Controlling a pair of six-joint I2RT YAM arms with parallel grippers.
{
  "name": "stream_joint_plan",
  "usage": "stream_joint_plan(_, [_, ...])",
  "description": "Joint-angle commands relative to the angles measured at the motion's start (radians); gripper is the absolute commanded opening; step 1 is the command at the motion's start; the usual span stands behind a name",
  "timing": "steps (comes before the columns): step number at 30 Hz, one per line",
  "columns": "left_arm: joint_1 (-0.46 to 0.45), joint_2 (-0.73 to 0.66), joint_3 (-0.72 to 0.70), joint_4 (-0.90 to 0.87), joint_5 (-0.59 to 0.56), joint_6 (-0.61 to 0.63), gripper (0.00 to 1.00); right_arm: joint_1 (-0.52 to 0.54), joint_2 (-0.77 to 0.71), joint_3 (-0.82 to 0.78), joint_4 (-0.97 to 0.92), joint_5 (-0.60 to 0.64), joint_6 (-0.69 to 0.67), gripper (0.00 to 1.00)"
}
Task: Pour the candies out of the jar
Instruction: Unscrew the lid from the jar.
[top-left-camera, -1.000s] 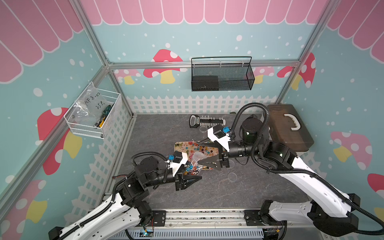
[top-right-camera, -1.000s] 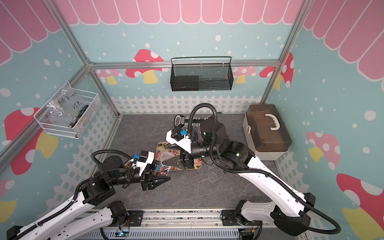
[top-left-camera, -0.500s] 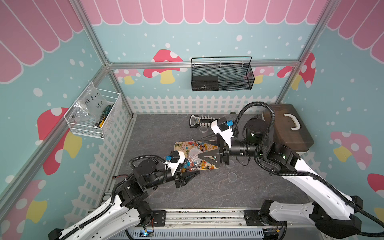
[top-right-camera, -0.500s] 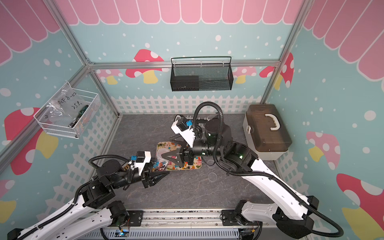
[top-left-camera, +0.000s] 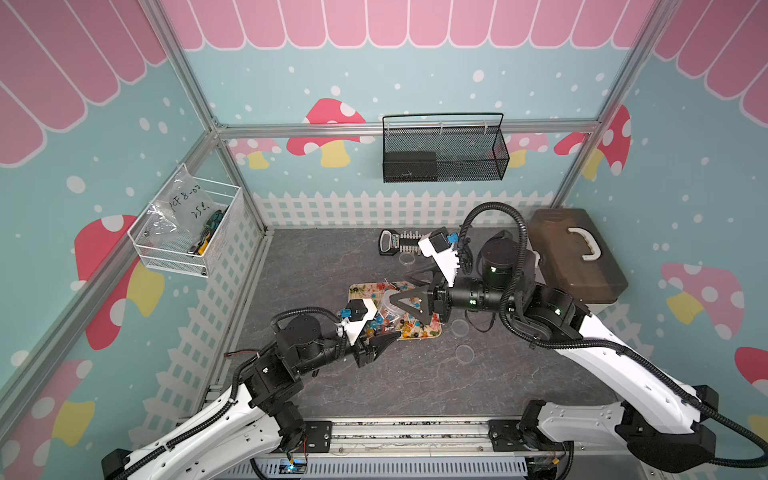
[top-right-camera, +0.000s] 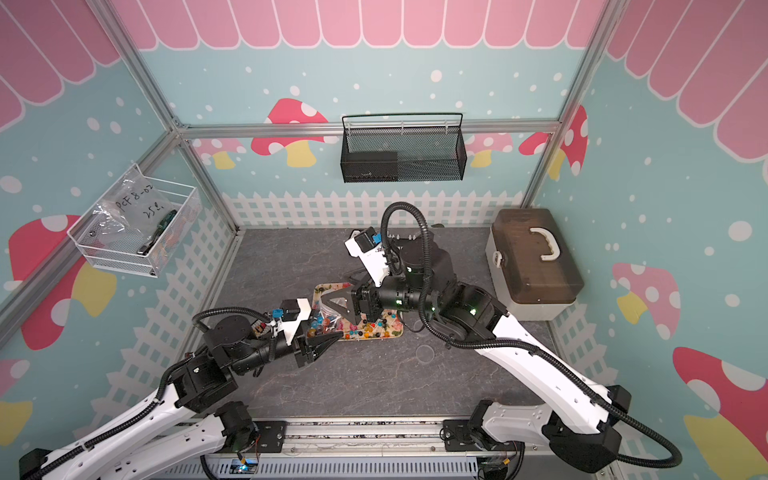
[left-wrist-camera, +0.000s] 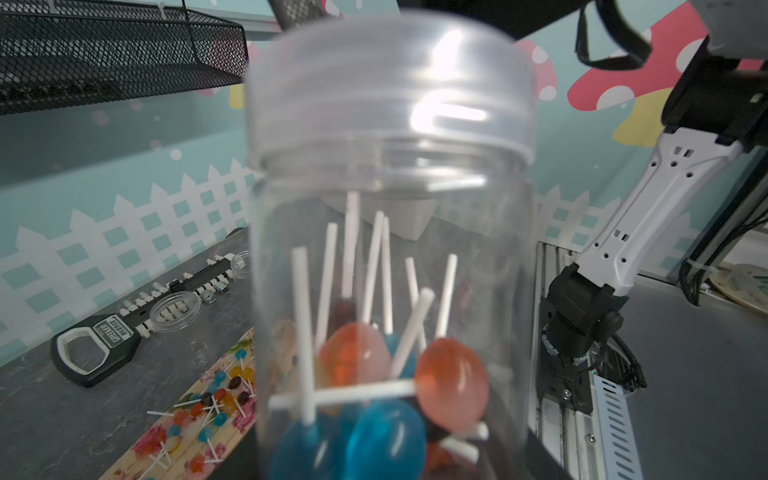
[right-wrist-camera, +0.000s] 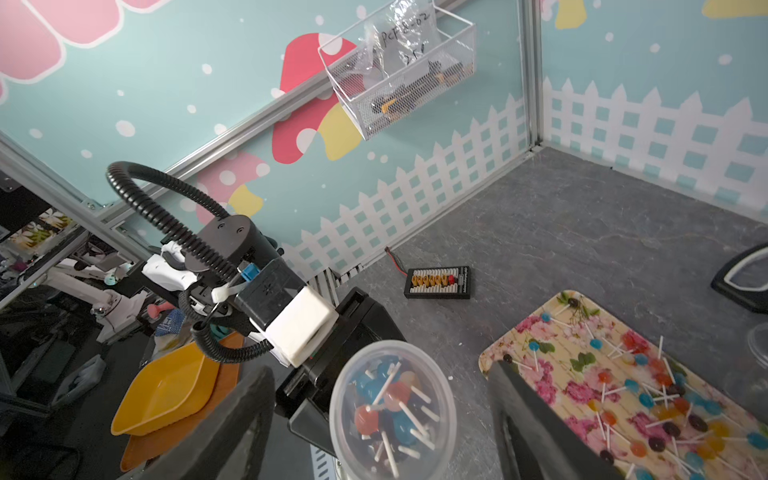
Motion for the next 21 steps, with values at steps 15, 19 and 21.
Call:
stream_joint_plan(15, [-0.004, 0.086, -0.001, 0.064, -0.160, 0.170, 0.46, 0.052, 0.075, -0.025, -0.081, 0.272, 0.273, 0.81])
stream_joint_plan(19, [-0.004, 0.071, -0.008, 0.063, -0.161, 0.165, 0.46, 0.054, 0.078, -0.029, -0.101, 0.296, 0.273, 0.81])
stream_joint_plan(21, [-0.004, 0.069, -0.009, 0.059, -0.162, 0.163, 0.46, 0.057, 0.085, -0.027, -0.099, 0.282, 0.274, 0.80])
